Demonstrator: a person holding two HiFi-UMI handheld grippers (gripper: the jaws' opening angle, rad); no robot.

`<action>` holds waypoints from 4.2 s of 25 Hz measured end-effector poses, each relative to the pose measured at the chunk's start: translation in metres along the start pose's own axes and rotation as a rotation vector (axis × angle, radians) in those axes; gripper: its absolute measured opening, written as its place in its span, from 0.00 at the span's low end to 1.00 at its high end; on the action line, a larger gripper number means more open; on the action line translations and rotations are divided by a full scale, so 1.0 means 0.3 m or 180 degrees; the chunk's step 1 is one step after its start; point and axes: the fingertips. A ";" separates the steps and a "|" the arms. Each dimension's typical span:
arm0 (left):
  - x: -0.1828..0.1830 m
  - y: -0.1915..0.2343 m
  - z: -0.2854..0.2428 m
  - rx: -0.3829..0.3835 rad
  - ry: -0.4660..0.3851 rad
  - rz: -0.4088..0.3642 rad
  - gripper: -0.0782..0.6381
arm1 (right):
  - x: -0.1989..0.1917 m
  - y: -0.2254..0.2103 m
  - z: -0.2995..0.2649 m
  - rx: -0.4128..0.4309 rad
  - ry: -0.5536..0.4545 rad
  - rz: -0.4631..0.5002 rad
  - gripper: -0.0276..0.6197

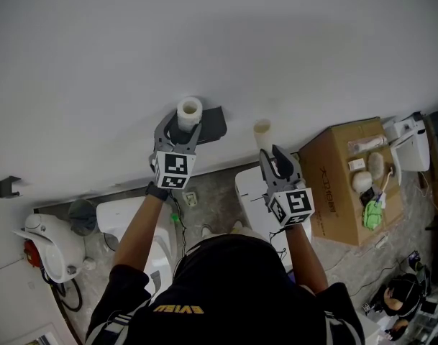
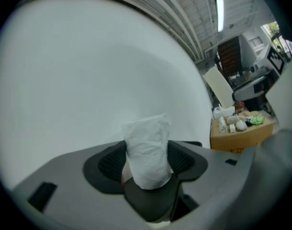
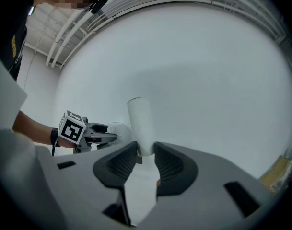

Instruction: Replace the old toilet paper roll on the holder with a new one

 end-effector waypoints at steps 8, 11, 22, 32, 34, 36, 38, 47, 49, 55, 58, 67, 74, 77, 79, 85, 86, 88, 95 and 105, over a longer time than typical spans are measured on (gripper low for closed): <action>0.034 -0.022 0.013 -0.0019 0.0350 -0.1199 0.49 | 0.002 -0.001 0.004 -0.0014 0.0007 0.0020 0.22; 0.045 -0.026 0.011 0.0033 0.0563 -0.1582 0.49 | -0.002 -0.014 0.007 -0.0051 0.0041 -0.0002 0.22; -0.003 -0.085 -0.006 -0.0225 0.1398 -0.3236 0.49 | -0.001 -0.021 0.013 -0.0144 0.0093 0.0022 0.22; 0.001 -0.119 -0.033 -0.0292 0.1324 -0.3188 0.49 | 0.003 -0.012 0.027 -0.0186 0.0109 0.0060 0.22; 0.012 -0.146 -0.053 -0.0334 0.1280 -0.3138 0.49 | 0.007 -0.027 0.030 -0.0208 0.0109 0.0067 0.22; 0.024 -0.182 -0.077 -0.0382 0.1240 -0.3086 0.49 | 0.010 -0.051 0.039 -0.0233 0.0111 0.0070 0.22; 0.038 -0.213 -0.095 -0.0403 0.1199 -0.3115 0.49 | 0.011 -0.074 0.054 -0.0266 0.0117 0.0069 0.22; 0.134 -0.364 -0.104 -0.0492 0.0760 -0.3298 0.49 | 0.010 -0.130 0.097 -0.0404 0.0133 0.0071 0.22; 0.159 -0.401 -0.100 -0.0493 0.0628 -0.3304 0.49 | 0.010 -0.145 0.099 -0.0424 0.0134 0.0064 0.22; 0.177 -0.500 -0.051 -0.0653 0.0461 -0.3391 0.49 | 0.030 -0.174 0.102 -0.0497 0.0118 0.0072 0.22; 0.176 -0.529 -0.029 -0.0717 0.0426 -0.3384 0.49 | 0.023 -0.180 0.102 -0.0501 0.0138 0.0055 0.22; 0.105 -0.643 0.047 -0.0957 0.0291 -0.3480 0.49 | 0.000 -0.147 0.097 -0.0456 0.0176 0.0042 0.22; -0.024 -0.665 0.047 -0.1047 0.0283 -0.3558 0.49 | 0.002 -0.123 0.085 -0.0408 0.0175 0.0073 0.22; -0.098 -0.660 0.044 -0.1151 0.0446 -0.3548 0.49 | 0.005 -0.120 0.089 -0.0407 0.0176 0.0093 0.22; -0.126 -0.658 0.037 -0.1167 0.0476 -0.3616 0.49 | -0.002 -0.120 0.093 -0.0403 0.0201 0.0106 0.22; -0.164 -0.607 -0.004 -0.1050 0.0674 -0.3613 0.49 | -0.034 -0.099 0.067 -0.0350 0.0253 0.0104 0.22; -0.166 -0.605 -0.009 -0.1033 0.0698 -0.3589 0.49 | -0.038 -0.099 0.061 -0.0332 0.0259 0.0104 0.22; -0.174 -0.599 -0.020 -0.0987 0.0731 -0.3591 0.49 | -0.040 -0.092 0.045 -0.0275 0.0258 0.0095 0.22; -0.197 -0.601 -0.079 -0.0863 0.0846 -0.3587 0.49 | -0.033 -0.094 0.006 -0.0144 0.0242 0.0124 0.22; -0.268 -0.514 -0.058 -0.0786 0.1047 -0.3644 0.49 | -0.054 -0.096 -0.023 -0.0131 0.0248 0.0105 0.22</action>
Point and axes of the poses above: the fingertips, and each gripper's own axes: z backward along the fingers, y to its left, x out of its top, and after that the axes turned 11 degrees about -y, right-handed
